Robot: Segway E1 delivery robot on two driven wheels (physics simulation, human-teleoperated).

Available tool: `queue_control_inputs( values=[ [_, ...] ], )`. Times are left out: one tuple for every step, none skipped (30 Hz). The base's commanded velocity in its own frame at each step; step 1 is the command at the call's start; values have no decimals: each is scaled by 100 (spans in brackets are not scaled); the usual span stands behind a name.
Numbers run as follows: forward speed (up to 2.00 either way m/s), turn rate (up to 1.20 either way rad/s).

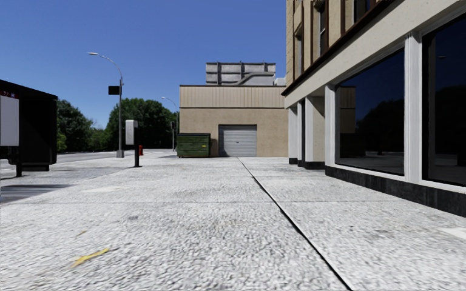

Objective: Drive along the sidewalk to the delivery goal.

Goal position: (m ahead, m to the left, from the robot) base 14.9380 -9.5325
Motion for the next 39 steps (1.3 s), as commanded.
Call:
queue_control_inputs(
  values=[
    [164,0],
    [164,0],
    [164,0],
    [164,0],
    [164,0],
    [164,0],
    [164,0],
    [164,0],
    [164,0],
    [164,0],
    [200,0],
    [200,0],
    [200,0],
    [200,0],
    [200,0],
    [200,0],
    [200,0],
    [200,0],
    [200,0],
    [200,0],
    [200,0],
    [200,0],
    [200,0],
    [200,0],
    [200,0],
    [200,0],
    [200,0],
    [200,0],
    [200,0],
    [200,0],
    [200,0],
    [200,0],
    [200,0],
    [200,0],
    [200,0],
    [200,0],
    [200,0],
    [200,0],
    [200,0]
  ],
)
